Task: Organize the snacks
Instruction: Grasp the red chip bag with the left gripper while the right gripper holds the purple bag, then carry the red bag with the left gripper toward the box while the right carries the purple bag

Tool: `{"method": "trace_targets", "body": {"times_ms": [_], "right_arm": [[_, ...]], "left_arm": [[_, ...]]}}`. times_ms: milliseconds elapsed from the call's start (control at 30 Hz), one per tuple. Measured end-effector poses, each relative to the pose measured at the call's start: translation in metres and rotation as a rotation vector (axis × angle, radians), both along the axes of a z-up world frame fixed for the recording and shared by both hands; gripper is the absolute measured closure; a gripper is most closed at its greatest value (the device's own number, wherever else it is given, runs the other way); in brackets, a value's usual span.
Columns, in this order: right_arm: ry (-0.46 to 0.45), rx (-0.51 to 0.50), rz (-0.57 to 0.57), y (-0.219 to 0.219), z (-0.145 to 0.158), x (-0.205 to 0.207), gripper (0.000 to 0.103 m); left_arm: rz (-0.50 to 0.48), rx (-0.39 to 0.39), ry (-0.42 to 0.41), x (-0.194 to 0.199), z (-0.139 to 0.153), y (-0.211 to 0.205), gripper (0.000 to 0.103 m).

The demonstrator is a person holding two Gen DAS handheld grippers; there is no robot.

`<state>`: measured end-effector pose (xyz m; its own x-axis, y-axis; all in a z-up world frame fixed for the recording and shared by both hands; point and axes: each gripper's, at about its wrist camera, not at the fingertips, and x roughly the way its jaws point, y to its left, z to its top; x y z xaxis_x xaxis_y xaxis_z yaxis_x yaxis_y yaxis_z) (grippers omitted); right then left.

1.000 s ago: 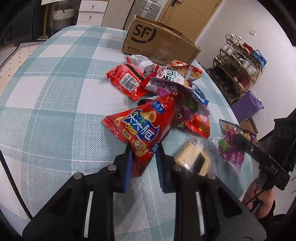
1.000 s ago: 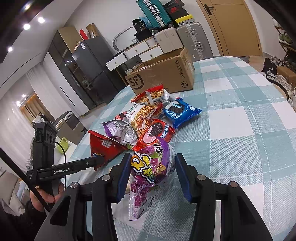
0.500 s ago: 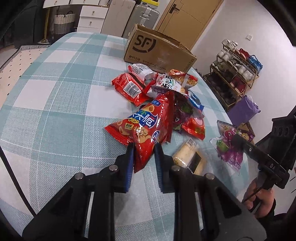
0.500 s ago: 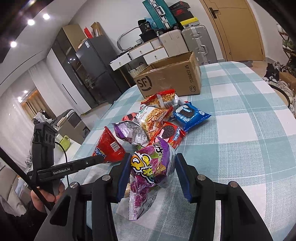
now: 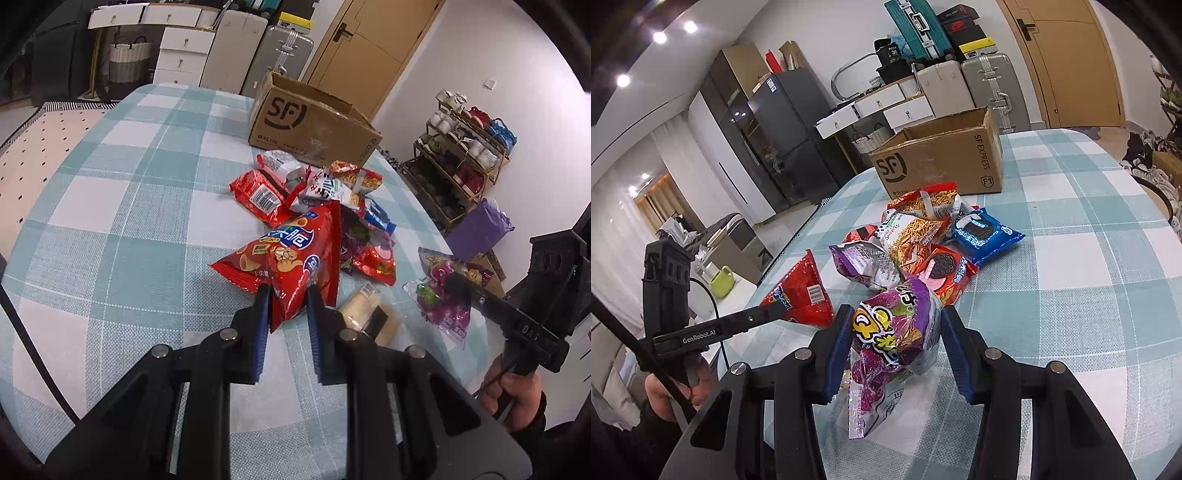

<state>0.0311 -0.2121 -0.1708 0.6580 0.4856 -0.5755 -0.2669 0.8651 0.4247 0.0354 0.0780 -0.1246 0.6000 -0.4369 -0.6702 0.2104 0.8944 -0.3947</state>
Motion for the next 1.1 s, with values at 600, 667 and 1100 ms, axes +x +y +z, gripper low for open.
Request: {"method": "trace_targets", "body": {"times_ms": [600, 667, 1100], "right_arm": [[-0.085, 0.044, 0.026, 0.002, 0.049, 0.005, 0.055], [-0.104, 0.050, 0.031, 0.001, 0.058, 0.007, 0.055], [-0.202, 0.051, 0.062, 0.004, 0.125, 0.036, 0.055]], "left_arm": [[-0.031, 0.040, -0.161, -0.011, 0.079, -0.019, 0.086], [-0.045, 0.035, -0.174, -0.011, 0.089, -0.022, 0.086], [-0.106, 0.039, -0.267, 0.010, 0.160, -0.046, 0.086]]}}
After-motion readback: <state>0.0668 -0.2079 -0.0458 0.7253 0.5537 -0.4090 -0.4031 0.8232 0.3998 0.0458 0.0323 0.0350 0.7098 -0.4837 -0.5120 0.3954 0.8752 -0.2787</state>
